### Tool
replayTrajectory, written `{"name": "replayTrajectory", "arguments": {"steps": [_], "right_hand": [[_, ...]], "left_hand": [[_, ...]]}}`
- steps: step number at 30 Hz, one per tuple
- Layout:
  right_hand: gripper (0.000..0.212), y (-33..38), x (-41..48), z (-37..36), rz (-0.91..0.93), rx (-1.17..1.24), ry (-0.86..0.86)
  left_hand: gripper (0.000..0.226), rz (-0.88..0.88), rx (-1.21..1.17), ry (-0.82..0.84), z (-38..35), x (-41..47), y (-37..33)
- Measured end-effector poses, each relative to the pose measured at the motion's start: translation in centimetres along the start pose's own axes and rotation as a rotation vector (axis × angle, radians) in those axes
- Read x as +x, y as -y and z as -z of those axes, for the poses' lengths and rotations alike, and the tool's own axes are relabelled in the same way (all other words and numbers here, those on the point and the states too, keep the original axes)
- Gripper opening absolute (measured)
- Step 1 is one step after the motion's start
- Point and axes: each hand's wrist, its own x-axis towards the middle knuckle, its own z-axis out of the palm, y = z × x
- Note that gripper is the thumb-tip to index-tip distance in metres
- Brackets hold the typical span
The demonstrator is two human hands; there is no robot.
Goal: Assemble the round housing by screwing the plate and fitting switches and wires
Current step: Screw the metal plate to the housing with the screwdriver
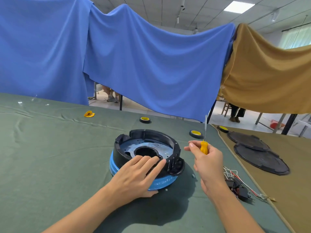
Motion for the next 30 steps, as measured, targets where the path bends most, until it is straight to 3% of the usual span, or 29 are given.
{"name": "replayTrajectory", "arguments": {"steps": [2, 9, 13, 22, 30], "right_hand": [[0.008, -0.3, 0.3, -0.1, -0.022, 0.003, -0.001], [0.007, -1.0, 0.8, -0.6, -0.047, -0.037, 0.017], [0.006, -1.0, 0.9, -1.1, -0.041, -0.033, 0.023], [0.002, -0.7, 0.8, -0.9, 0.034, -0.100, 0.114], [0.006, 0.4, -0.1, -1.8, 0.174, -0.512, 0.572]], "left_hand": [[0.074, -0.003, -0.054, -0.014, -0.1, -0.3, 0.1], [0.029, 0.140, -0.170, -0.096, 0.2, -2.2, 1.8], [0.023, 0.117, -0.195, -0.069, 0.6, -2.1, 2.4], [0.020, 0.219, -0.315, -0.177, 0.5, -0.6, 0.6], [0.030, 0.326, -0.280, -0.160, 0.1, -1.2, 0.8]]}}
